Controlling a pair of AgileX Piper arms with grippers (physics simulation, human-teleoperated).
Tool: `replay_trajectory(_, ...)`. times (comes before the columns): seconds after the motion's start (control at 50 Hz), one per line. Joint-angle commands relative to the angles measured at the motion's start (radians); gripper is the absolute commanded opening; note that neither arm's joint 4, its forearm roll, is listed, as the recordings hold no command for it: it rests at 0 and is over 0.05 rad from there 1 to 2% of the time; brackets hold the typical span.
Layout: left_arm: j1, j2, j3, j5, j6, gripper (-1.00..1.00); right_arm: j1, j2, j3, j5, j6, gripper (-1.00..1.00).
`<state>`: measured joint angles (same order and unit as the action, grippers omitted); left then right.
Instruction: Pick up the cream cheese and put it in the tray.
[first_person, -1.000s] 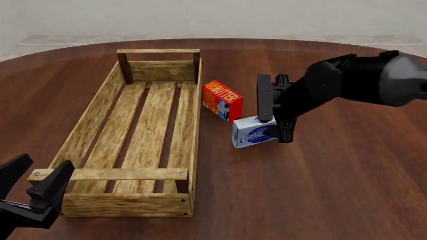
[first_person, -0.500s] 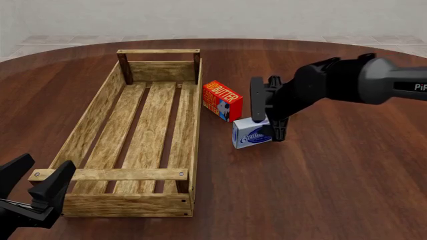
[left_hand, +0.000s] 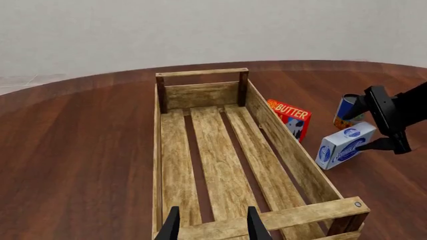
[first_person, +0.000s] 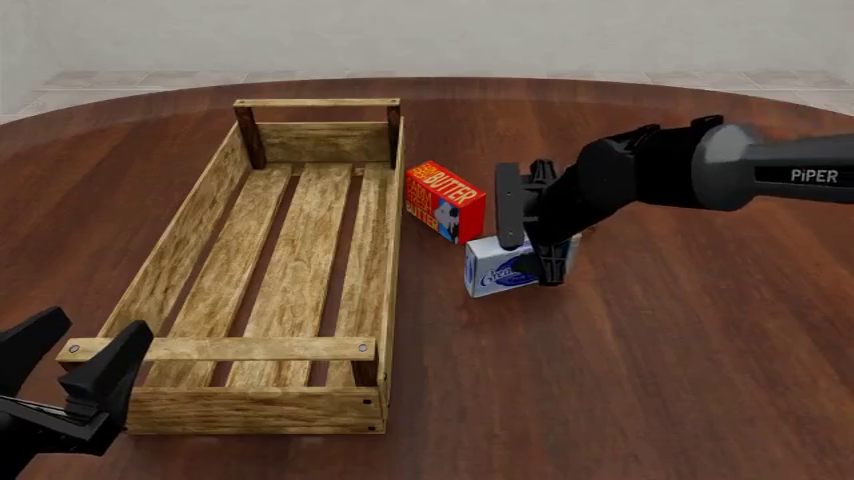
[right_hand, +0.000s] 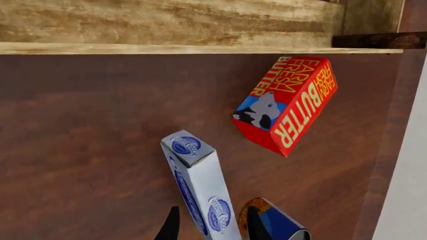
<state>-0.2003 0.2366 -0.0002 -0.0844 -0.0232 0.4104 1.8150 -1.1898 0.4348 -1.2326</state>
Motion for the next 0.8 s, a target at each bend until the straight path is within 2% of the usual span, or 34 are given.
replay_trajectory(0.02,-0.002,0.006,0.000,-0.004,-0.001,1.00,-0.014,0.030,-0.008,-0.013,-0.014,1.00)
replay_trajectory(0.48,-0.005,0.013,0.000,-0.008,-0.002,1.00,-0.012,0.067,-0.019,-0.035,-0.017,1.00)
replay_trajectory(0.68,-0.003,0.020,0.000,-0.013,-0.007,1.00,-0.022,0.073,-0.005,-0.038,-0.053,1.00)
replay_trajectory(0.8,-0.007,0.016,0.000,-0.008,-0.007,1.00,-0.023,0.083,-0.013,-0.039,-0.054,1.00)
